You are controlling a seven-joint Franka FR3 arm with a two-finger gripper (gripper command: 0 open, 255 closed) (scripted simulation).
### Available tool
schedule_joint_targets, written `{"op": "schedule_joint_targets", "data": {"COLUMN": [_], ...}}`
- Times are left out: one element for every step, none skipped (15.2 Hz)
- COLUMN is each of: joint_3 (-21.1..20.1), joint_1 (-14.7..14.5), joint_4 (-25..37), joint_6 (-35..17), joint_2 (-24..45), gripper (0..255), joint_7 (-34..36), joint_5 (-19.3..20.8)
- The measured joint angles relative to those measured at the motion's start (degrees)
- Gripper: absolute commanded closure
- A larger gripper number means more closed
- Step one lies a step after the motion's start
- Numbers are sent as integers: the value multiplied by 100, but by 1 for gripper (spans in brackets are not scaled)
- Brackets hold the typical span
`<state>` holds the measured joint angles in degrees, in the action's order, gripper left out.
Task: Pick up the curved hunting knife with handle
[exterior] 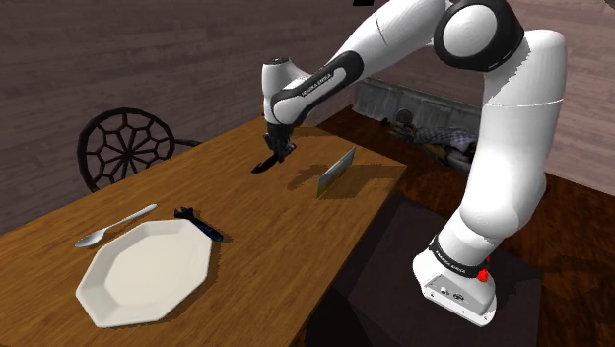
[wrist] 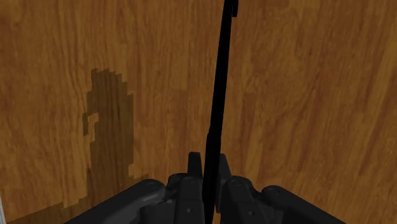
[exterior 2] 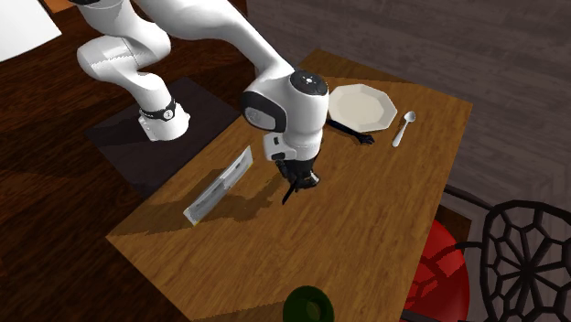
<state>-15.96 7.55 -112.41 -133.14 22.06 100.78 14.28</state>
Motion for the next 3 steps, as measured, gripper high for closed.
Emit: {"op": "schedule_joint_targets", "data": {"joint_3": [-17,-29,-36], "joint_1": [8,6,5], "joint_4": [12,39,60], "joint_6": [72,135,169], "joint_2": [-64,-101,-116], "gripper": [255,255,255], "joint_7": [-20,-28,-34], "joint_5": [-32,-52,-62]}}
